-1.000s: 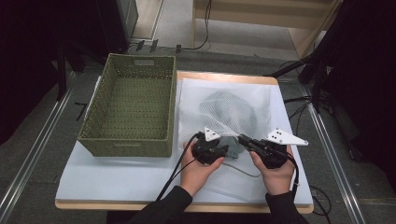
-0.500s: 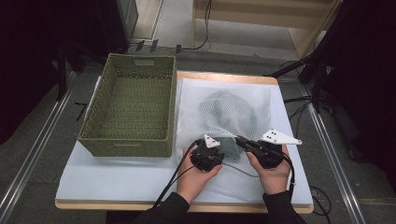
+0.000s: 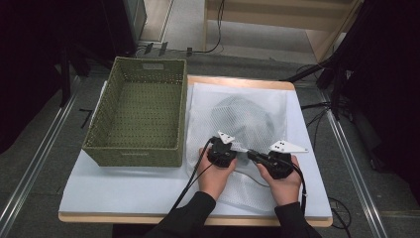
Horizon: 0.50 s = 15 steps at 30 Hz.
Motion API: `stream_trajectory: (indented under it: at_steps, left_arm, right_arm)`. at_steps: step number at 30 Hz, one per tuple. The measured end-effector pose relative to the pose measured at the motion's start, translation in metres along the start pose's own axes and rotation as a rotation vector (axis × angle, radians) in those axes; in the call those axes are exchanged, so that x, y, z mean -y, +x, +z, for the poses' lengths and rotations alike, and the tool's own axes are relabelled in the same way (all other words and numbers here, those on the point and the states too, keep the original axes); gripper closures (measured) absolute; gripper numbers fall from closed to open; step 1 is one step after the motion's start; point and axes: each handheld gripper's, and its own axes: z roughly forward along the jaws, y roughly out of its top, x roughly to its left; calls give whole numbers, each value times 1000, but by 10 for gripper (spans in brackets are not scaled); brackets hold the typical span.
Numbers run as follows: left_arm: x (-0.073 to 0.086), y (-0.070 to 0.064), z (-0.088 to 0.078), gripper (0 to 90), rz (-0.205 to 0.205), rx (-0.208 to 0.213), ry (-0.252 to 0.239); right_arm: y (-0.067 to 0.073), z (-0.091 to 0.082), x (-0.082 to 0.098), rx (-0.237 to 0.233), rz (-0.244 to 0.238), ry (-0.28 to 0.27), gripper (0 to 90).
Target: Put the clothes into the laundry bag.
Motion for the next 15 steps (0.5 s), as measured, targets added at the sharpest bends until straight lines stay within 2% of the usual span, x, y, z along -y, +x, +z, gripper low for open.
stream_trajectory:
  at_steps: [2,3,4,6,7,8,9,10,12,13,14,15]
  left_arm:
    - [-2,4,2,845,-53,-5,-1]
    - [-3,6,3,830,-78,9,0]
    - [-3,6,3,830,-77,22,0]
    - [-3,6,2,742,-63,56,2]
    - [-1,6,-1,660,-46,84,9]
    - [3,6,-10,636,-36,134,3]
    - [5,5,-15,612,-25,156,-4]
    - [5,5,-15,588,-25,156,-4]
    - [9,2,-24,565,25,182,-10]
    - [13,-1,-33,555,70,221,-22]
    - [14,-3,-37,549,99,224,-24]
    - [14,-3,-37,550,99,224,-24]
  right_arm:
    - [0,3,3,-2,-1,12,900]
    - [0,4,3,-4,-1,14,900]
    - [0,4,3,-4,-1,14,900]
    - [0,3,3,-2,-1,14,900]
    - [-1,2,3,-1,0,8,900]
    - [-2,2,3,1,4,8,900]
    - [-4,1,3,3,5,5,900]
    - [-4,1,3,3,5,5,900]
    - [-6,0,2,6,12,1,900]
    - [-6,0,2,8,10,0,900]
    - [-5,0,2,10,10,-1,900]
    - [-5,0,2,10,10,-1,900]
